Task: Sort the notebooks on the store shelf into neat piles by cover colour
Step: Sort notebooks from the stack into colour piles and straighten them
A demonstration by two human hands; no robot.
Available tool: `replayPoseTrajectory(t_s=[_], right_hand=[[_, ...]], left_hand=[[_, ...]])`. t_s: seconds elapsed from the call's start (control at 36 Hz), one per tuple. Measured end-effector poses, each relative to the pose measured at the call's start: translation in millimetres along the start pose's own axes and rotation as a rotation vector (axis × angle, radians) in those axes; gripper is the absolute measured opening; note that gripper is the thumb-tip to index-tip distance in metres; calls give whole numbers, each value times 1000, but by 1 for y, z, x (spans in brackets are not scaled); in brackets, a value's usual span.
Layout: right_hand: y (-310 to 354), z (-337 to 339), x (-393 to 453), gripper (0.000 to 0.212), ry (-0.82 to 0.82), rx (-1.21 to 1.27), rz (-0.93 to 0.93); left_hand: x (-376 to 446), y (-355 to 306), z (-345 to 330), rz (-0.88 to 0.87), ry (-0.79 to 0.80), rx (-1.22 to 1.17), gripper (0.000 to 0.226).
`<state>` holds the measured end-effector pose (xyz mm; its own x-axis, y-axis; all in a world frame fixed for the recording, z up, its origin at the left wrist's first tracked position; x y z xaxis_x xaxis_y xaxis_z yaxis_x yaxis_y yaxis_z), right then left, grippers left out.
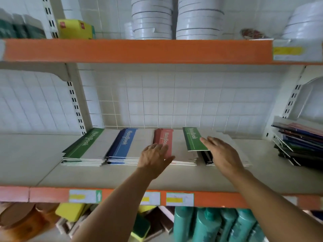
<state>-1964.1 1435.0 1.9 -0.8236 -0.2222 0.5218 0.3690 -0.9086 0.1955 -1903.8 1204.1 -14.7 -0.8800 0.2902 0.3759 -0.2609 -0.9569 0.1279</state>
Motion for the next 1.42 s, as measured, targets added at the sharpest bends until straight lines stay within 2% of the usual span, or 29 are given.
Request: replayPoseTrajectory(t_s=[0.14,0.19,0.28,0.5,0.61,0.72,0.83,0.86,0.97,1.06,1.19,1.33,1.42], right_hand=[[23,-3,-2,74,13,16,60],[37,-2,-1,73,43,-24,116],[65,8,-2,68,119,-44,142],[166,16,-7,73,211,-82,208],[223,8,-7,72,179,-65,254],[281,-7,-6,71,170,-34,255],[330,-30,-6,71,203,-1,247],[341,-35,-6,72,208,5,237],[373,-48,-8,69,240,-23,197],[385,-60,-6,69,256,-41,163],[397,-82,-3,67,296,-57,117],[405,-93,-2,67,352,-62,104],[405,-101,0,52,421,-56,130]], left_hand=[[-33,15,14,66,-30,23,49],[-51,22,22,76,-63,33,55],[-80,42,28,125,-88,145,52],[-139,110,48,301,-66,149,54],[-163,142,58,323,-12,106,66],[-185,189,58,333,-23,87,67],[-198,233,55,294,8,86,47],[-201,241,54,283,-3,74,49],[-207,269,50,230,-7,62,79],[-208,283,48,208,18,44,87],[-204,298,45,182,61,6,51],[-200,308,41,184,56,-20,48],[-198,314,39,190,40,-38,45]])
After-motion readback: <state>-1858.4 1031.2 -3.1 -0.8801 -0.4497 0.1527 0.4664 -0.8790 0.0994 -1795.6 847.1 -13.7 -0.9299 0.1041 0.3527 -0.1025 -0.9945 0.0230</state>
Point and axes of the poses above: each hand's wrist, its own x-axis towards the middle knuckle, its own z-axis out of the back of the hand, y = z × x, the point moved 1 cm from there along x, towards the middle knuckle, and after that the axes turned 14 degrees about -z, right-handed, at the moved point
